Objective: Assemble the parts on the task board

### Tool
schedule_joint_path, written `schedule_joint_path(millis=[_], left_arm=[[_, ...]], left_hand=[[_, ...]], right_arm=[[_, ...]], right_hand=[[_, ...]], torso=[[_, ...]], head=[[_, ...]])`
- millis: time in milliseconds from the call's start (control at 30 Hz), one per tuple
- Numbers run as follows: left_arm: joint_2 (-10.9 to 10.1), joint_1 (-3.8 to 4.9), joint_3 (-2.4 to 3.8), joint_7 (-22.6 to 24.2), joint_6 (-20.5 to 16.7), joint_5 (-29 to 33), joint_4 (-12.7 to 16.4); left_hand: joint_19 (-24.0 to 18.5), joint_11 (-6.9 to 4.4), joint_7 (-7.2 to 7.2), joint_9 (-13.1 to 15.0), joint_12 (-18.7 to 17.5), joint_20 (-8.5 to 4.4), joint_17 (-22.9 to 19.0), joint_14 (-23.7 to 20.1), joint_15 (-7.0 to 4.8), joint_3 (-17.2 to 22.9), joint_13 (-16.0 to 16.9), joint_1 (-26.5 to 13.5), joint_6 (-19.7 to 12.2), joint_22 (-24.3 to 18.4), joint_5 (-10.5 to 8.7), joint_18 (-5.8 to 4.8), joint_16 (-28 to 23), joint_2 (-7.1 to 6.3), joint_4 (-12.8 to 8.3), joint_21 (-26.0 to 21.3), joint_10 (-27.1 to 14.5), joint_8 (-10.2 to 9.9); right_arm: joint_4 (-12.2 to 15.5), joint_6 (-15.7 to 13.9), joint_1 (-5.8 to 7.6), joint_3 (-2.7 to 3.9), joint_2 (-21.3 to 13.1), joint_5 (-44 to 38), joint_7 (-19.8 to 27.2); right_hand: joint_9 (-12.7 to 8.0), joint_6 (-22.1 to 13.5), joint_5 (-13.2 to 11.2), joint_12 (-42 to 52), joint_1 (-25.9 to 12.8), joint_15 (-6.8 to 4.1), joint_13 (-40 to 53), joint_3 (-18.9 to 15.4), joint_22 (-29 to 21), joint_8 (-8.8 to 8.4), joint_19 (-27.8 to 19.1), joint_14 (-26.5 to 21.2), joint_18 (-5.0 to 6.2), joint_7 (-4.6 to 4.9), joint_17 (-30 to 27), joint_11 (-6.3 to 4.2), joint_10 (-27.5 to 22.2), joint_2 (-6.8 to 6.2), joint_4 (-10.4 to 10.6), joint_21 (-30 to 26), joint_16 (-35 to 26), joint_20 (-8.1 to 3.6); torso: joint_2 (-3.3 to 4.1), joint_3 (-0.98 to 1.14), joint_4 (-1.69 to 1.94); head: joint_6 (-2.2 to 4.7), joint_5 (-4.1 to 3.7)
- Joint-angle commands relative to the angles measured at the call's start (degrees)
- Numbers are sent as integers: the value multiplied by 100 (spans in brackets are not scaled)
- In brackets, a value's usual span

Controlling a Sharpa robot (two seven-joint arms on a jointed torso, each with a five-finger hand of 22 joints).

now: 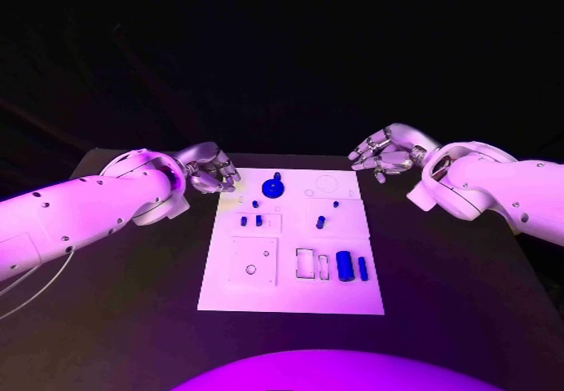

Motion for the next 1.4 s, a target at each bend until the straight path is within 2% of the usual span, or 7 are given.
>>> schedule_joint_path(millis=[33,167,367,467,633,800,1400], left_arm=[[-136,8,7,843,-321,2670,206],[-393,-1,8,1169,-163,4366,528],[-606,-19,5,1402,13,5380,847],[-659,-25,4,1453,43,5550,947],[-710,-30,2,1503,56,5652,1065],[-741,-32,2,1527,58,5680,1134],[-805,-32,2,1508,128,5836,1257]], left_hand=[[-268,-30,-11,-22,116,-2,-246,-180,-6,-78,34,-81,31,-457,5,134,-163,48,76,-556,101,-7],[-320,-58,-13,-38,285,-18,-466,-344,-27,-183,106,-91,39,-710,-6,165,-300,103,98,-856,199,-21],[-287,-84,-27,-47,425,-36,-546,-418,-47,-260,176,-66,57,-792,-7,163,-347,155,88,-954,231,-26],[-276,-82,-26,-51,447,-39,-558,-429,-47,-282,189,-67,57,-811,-7,162,-352,162,89,-975,212,-30],[-263,-78,-22,-56,463,-40,-570,-440,-45,-306,199,-68,51,-830,-7,160,-357,164,89,-996,183,-37],[-246,-74,-17,-63,484,-41,-576,-448,-43,-325,210,-53,41,-852,-7,159,-357,174,79,-1020,149,-47],[-208,-32,24,-96,546,-19,-685,-527,-8,-445,243,-109,-37,-930,-7,152,-411,176,114,-1114,12,-105]], right_arm=[[125,62,-2,5,-1,-1884,-318],[277,192,-10,5,57,-3107,-666],[406,402,-85,3,152,-4118,-1071],[427,457,-121,-2,202,-4426,-1223],[419,414,-207,-10,287,-4697,-1365],[352,314,-292,-14,405,-4763,-1434],[-61,207,-600,-26,814,-4765,-1409]], right_hand=[[-21,244,-52,-174,-165,-38,-178,79,361,-100,248,166,-102,-48,270,-51,222,-33,-146,465,245,-27],[-72,477,-42,-473,-450,-48,-423,191,755,-323,491,251,-189,-76,655,-76,435,-140,-306,946,593,-44],[-114,486,92,-696,-721,-12,-565,175,1064,-494,693,326,-266,-66,1042,-33,357,-336,-306,1340,929,-23],[-136,463,279,-783,-796,12,-621,209,1295,-591,843,362,-324,-45,1257,2,314,-452,-318,1641,1115,-4],[-144,528,695,-839,-894,15,-673,435,2013,-703,1313,403,-503,-45,1563,7,372,-576,-321,2610,1387,5],[-138,600,915,-860,-1084,15,-690,656,2143,-769,1349,404,-524,-64,1691,2,423,-713,-312,2745,1507,12],[-113,712,845,-914,-1125,14,-715,1373,2220,-861,1315,380,-521,-65,1679,-5,441,-809,-320,2762,1537,6]], torso=[[-23,0,-9],[-29,-9,-8],[-25,-9,0],[-27,-9,-3],[-17,-7,0],[-14,-4,6],[-9,3,-1]], head=[[25,-147],[46,-259],[75,-356],[94,-352],[143,-355],[166,-390],[112,-321]])
